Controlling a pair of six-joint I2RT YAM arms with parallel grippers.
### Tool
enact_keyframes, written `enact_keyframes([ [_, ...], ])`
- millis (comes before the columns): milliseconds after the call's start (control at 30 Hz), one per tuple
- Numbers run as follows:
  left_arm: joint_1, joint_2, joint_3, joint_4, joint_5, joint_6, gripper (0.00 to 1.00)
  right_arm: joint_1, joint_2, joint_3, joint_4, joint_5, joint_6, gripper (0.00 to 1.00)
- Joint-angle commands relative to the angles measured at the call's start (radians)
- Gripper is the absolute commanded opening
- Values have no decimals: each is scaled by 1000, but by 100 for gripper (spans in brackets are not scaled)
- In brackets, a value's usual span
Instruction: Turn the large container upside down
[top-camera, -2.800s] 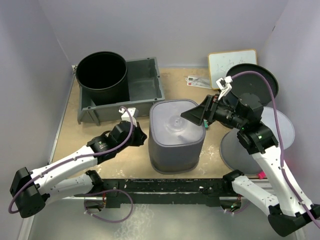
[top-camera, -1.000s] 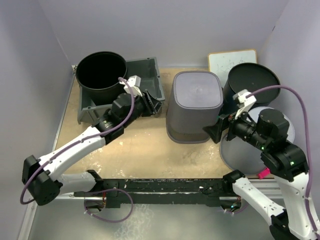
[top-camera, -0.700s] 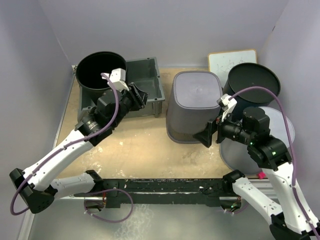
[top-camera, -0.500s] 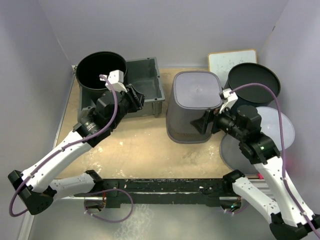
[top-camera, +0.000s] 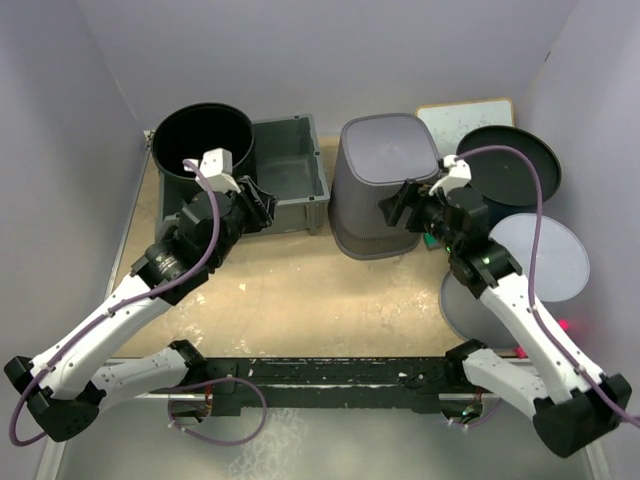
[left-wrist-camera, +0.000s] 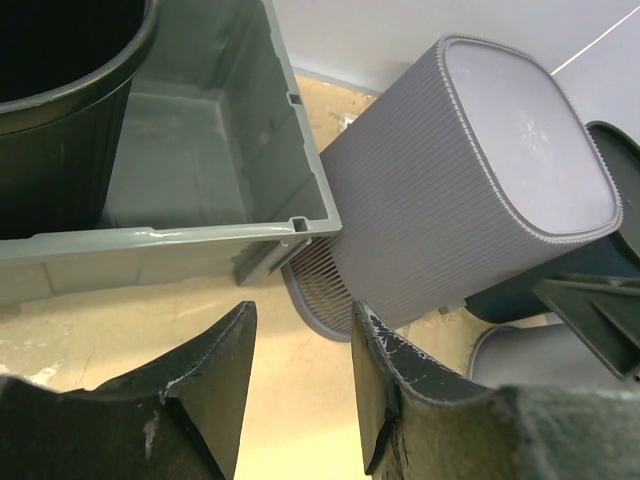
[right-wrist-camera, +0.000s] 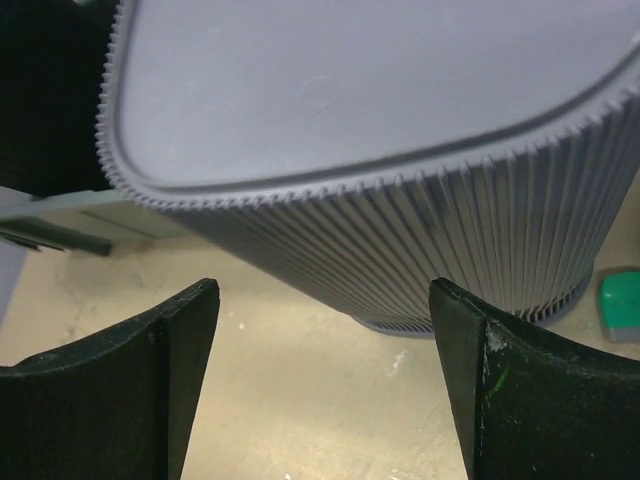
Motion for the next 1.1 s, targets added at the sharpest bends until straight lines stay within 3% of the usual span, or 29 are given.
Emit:
enact_keyframes([
  [0, 5, -6, -12, 3, -31, -13, 40, 4, -119, -117, 132, -1, 78, 86],
  [133, 6, 4, -11, 2, -34, -13, 40, 28, -108, -173, 171, 86, 107, 80],
  [300, 5, -9, -15, -7, -42, -23, 40, 97, 9, -129, 260, 242, 66, 78],
  [400, 6, -21, -15, -21, -52, -29, 40, 120, 105, -72, 267, 456, 97, 76],
  [500, 5, -37, -11, -39, -59, -34, 40, 121, 214, 54, 142, 676, 211, 76],
  [633, 6, -59, -9, -65, -83, -30, 40, 125, 291, 150, 127, 618, 178, 77],
  [1067, 5, -66, -11, -69, -74, -23, 40, 205, 326, 126, 209, 553, 173, 77],
])
